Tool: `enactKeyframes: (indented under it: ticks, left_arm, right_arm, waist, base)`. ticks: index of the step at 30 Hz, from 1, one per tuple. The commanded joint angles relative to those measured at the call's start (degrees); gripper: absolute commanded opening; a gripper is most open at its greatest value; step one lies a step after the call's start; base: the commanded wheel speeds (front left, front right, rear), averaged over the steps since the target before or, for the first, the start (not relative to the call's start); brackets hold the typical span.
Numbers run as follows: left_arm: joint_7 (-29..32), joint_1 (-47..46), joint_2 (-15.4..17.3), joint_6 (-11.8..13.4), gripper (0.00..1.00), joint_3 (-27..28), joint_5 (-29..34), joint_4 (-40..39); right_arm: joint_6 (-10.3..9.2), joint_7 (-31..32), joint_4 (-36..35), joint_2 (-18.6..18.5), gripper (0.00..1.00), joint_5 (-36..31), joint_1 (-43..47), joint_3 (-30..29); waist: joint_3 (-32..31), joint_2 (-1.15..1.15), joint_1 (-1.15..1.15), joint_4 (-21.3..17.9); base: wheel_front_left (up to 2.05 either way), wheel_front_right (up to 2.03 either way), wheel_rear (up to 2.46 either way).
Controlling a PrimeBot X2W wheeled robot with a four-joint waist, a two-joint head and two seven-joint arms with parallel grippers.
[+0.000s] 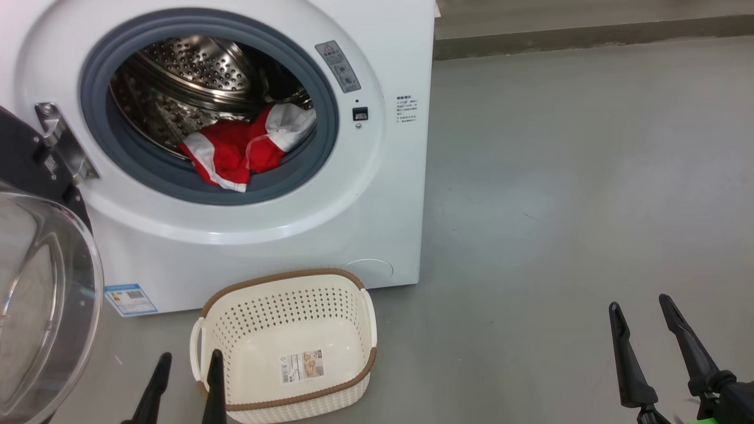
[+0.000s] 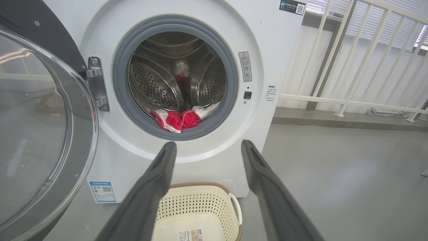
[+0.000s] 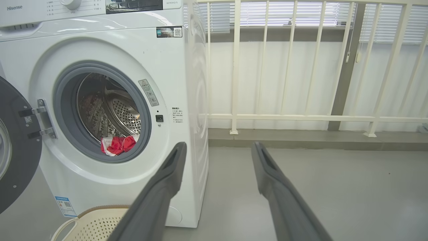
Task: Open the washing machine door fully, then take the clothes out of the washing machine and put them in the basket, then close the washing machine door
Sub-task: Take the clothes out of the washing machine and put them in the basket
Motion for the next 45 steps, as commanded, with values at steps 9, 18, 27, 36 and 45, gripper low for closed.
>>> enactKeyframes:
  ticks: [9, 18, 27, 36, 45]
  left_arm:
    - [0.25, -1.22, 1.07, 1.08, 1.0, 1.09, 1.39, -1.2]
    - [0.02, -1.63, 1.09, 0.68, 1.0, 0.35, 1.17, -1.42]
    - [-0.57, -1.77, 1.4, 0.47, 1.0, 0.48, 0.88, -1.27]
    - [-0.86, -1.89, 1.71, 0.47, 1.0, 0.32, 1.0, -1.58]
    - [-1.34, -2.76, 1.88, 1.13, 1.0, -0.43, 2.62, -1.79]
  right_arm:
    - [0.28, -0.33, -2.21, -0.93, 1.0, -0.14, -0.49, 0.78]
    - [0.28, 0.22, -2.4, -0.93, 1.0, -0.34, -0.58, 1.13]
    - [0.28, 0.27, -2.19, -0.93, 1.0, -0.26, -0.91, 1.2]
    - [0.28, 0.22, -2.15, -0.93, 1.0, -0.26, -1.05, 1.11]
    - [0.28, 0.06, -2.23, -0.93, 1.0, -0.26, -1.4, 0.87]
  waist:
    - [0.06, 0.0, 0.0, 0.76]
    - [0.23, 0.0, 0.0, 0.69]
    - [0.62, 0.0, 0.0, 0.75]
    - [0.89, 0.0, 0.0, 0.98]
    - [1.52, 0.0, 0.0, 1.46]
  base:
    - [0.0, 0.0, 0.0]
    - [0.66, -0.66, 0.01]
    - [1.18, -1.18, 0.0]
    - [0.16, -0.16, 0.0]
    - [0.0, 0.0, 0.0]
